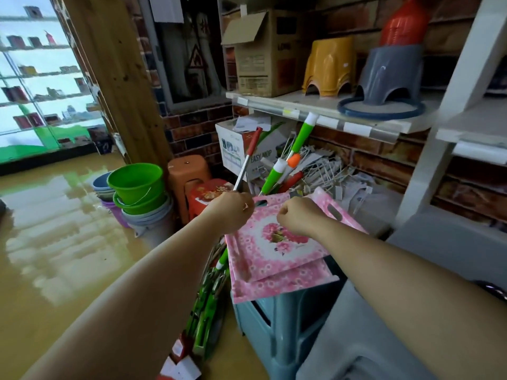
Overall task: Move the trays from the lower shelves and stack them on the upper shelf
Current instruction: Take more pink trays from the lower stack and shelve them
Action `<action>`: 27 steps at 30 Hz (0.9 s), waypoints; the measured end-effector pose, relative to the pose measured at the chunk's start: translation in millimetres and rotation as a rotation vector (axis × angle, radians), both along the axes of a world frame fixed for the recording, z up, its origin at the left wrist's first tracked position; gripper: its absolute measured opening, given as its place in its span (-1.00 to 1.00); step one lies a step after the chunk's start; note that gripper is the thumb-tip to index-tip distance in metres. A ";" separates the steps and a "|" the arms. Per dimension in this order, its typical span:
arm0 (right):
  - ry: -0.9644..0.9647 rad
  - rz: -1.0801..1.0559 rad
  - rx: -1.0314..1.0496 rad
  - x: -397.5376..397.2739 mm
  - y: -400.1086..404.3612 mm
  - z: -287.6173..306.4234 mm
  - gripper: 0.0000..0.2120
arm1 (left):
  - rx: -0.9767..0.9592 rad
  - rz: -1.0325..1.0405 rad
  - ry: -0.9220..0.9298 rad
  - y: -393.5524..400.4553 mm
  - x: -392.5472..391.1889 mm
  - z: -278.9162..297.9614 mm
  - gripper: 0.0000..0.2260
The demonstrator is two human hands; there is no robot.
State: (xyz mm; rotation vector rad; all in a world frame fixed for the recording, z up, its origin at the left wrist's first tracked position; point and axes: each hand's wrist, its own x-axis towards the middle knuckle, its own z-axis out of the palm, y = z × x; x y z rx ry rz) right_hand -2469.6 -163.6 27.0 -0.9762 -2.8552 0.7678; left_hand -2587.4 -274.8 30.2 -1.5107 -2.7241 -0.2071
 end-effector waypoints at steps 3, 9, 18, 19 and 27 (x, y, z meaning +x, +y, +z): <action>-0.019 -0.013 -0.002 -17.6 0.2 -9.9 -0.61 | -0.014 -0.029 0.007 9.6 -14.8 -5.0 -0.73; -0.022 -0.115 -0.002 -54.6 10.4 -20.8 -0.62 | -0.068 -0.178 -0.047 49.3 -53.6 -18.6 -0.75; -0.049 -0.441 -0.164 -108.1 -2.9 -57.1 -0.69 | -0.178 -0.499 -0.040 77.0 -132.7 -53.7 -0.76; -0.062 -0.452 -0.169 -110.1 -7.7 -61.7 -0.69 | -0.205 -0.524 -0.049 77.5 -137.4 -57.4 -0.76; -0.160 -0.470 -0.198 -111.5 -43.1 -95.5 -0.60 | -0.321 -0.657 -0.128 67.4 -142.7 -76.2 -0.74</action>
